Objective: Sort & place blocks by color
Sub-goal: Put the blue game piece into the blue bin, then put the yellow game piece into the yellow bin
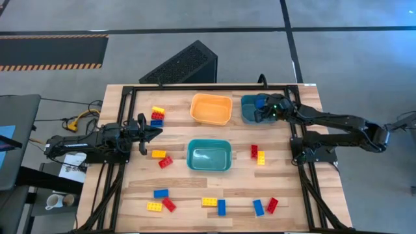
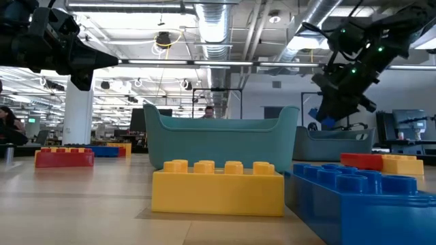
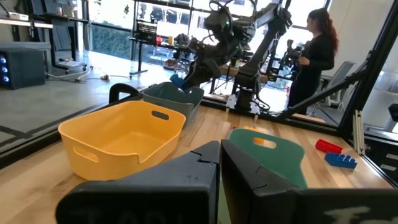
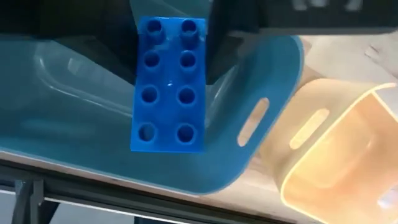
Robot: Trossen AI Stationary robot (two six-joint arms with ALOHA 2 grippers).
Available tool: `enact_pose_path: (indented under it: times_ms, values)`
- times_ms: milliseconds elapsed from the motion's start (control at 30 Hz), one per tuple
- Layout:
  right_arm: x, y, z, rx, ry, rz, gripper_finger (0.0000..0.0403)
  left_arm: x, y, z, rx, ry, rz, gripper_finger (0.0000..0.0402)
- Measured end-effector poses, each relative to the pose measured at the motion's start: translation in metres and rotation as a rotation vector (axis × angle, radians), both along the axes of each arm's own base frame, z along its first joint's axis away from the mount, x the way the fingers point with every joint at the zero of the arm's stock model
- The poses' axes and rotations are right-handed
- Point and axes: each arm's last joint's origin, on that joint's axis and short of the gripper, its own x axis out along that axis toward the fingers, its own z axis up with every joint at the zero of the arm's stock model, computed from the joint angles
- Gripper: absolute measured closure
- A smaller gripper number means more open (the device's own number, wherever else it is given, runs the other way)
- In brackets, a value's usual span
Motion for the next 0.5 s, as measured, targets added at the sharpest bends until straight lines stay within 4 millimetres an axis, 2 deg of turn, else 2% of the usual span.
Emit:
enact_pose_path:
  times_ms: [100,200,333,500]
  values:
    - [-0.0009,-0.0021,0.0004,-0.004,-0.006,-0.012,0.0154,0.0,0.0,0.0,0.0,0.0,0.0,0.0401]
    - [-0.0015,-0.0029,0.0006,-0.011,-0.001,-0.01,0.0113,0.0,0.0,-0.0001,0.0,0.0,0.0,0.0401]
    - [-0.0011,-0.0028,0.0015,-0.016,-0.006,-0.007,0.0098,0.0,0.0,-0.0001,0.0,0.0,0.0,0.0402]
    - [0.0055,0.004,0.009,-0.056,-0.065,0.07,0.0105,0.0,0.0,-0.0001,0.0,0.0,0.0,0.0401]
